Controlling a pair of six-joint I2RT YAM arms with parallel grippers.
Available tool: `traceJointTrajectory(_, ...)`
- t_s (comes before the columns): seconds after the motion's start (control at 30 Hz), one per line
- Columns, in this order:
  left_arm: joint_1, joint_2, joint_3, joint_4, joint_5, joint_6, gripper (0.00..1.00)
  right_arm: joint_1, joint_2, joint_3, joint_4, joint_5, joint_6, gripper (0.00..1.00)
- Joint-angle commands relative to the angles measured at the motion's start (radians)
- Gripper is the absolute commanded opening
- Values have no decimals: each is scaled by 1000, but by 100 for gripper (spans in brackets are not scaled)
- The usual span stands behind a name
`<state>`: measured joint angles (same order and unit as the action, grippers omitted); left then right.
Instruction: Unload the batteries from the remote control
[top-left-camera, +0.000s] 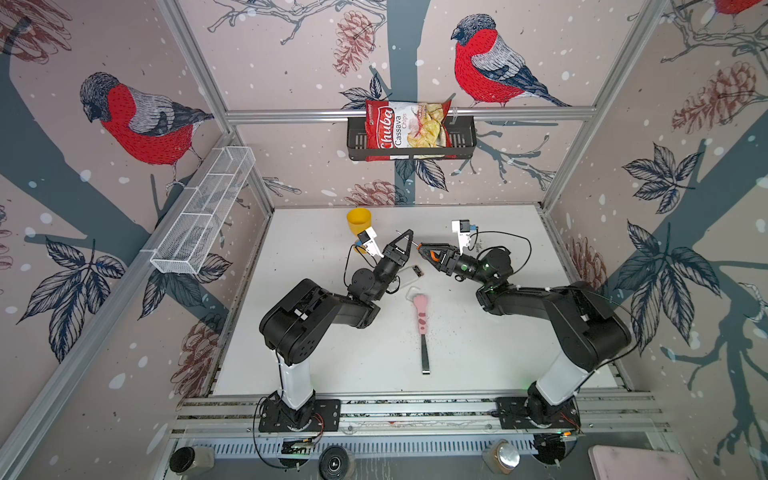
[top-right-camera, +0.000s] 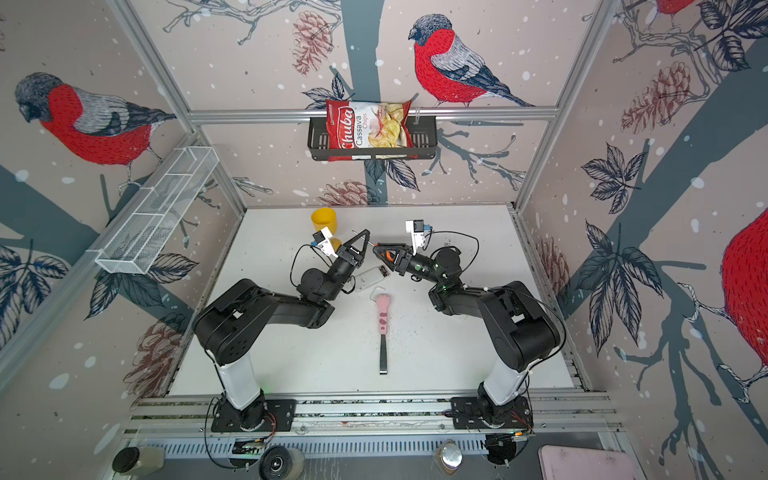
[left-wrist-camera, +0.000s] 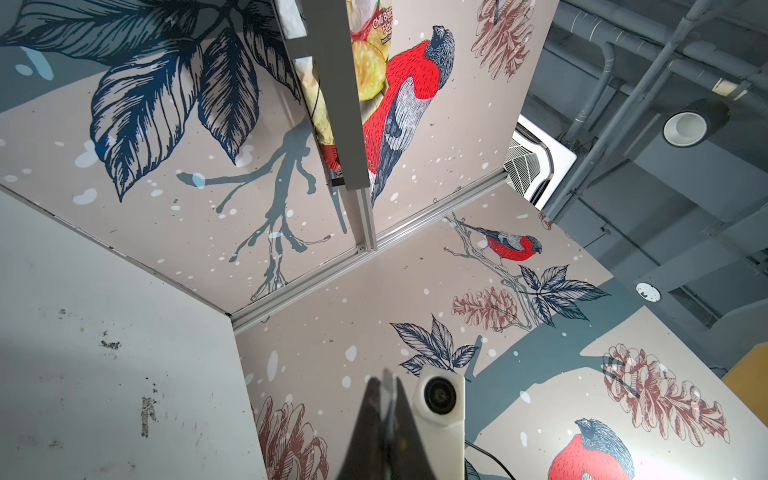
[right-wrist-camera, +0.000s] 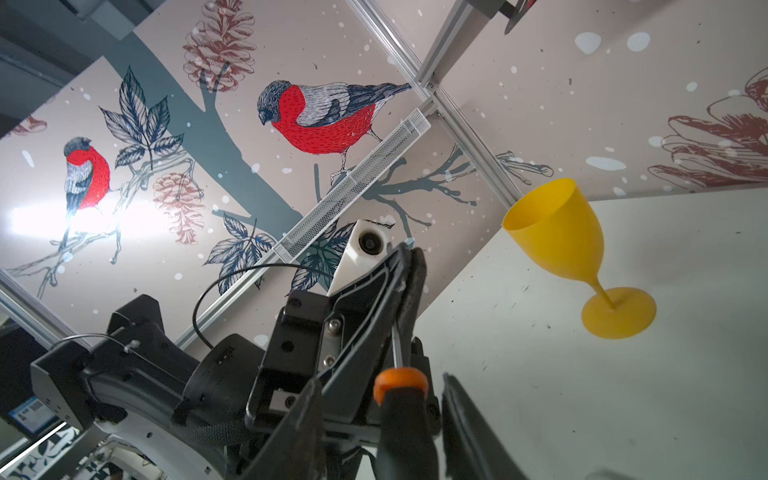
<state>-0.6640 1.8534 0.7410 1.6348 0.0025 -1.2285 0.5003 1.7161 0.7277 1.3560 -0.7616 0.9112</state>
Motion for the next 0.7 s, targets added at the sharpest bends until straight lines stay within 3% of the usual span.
traceJointTrajectory(0.0, -12, 24, 2, 121, 44, 1, 0, 0, 27, 14, 146, -24, 65, 38)
traceJointTrajectory(0.33, -24, 63, 9, 121, 47, -2, 0, -25, 22, 3, 132, -28, 68, 2)
traceJointTrajectory(0.43, -25, 61, 5, 113, 54, 10, 0, -34, 5, -10, 114, -30, 56, 0)
traceJointTrajectory(0.47, -24, 60, 3, 111, 61, 13, 5, -39, -6, -15, 94, -31, 45, 0)
traceJointTrajectory(0.53, -25, 48, -5, 105, 88, 38, 34, -51, -36, -22, 26, -33, 10, 0)
traceJointTrajectory(0.57, -24, 30, -12, 85, 102, 64, 62, -59, -55, -20, -27, -36, -17, 0)
traceJointTrajectory(0.6, -24, 9, -20, 53, 111, 89, 75, -72, -76, -18, -89, -40, -48, 0)
traceJointTrajectory(0.67, -26, -62, -47, -46, 126, 159, 86, -99, -125, -14, -232, -46, -116, 0)
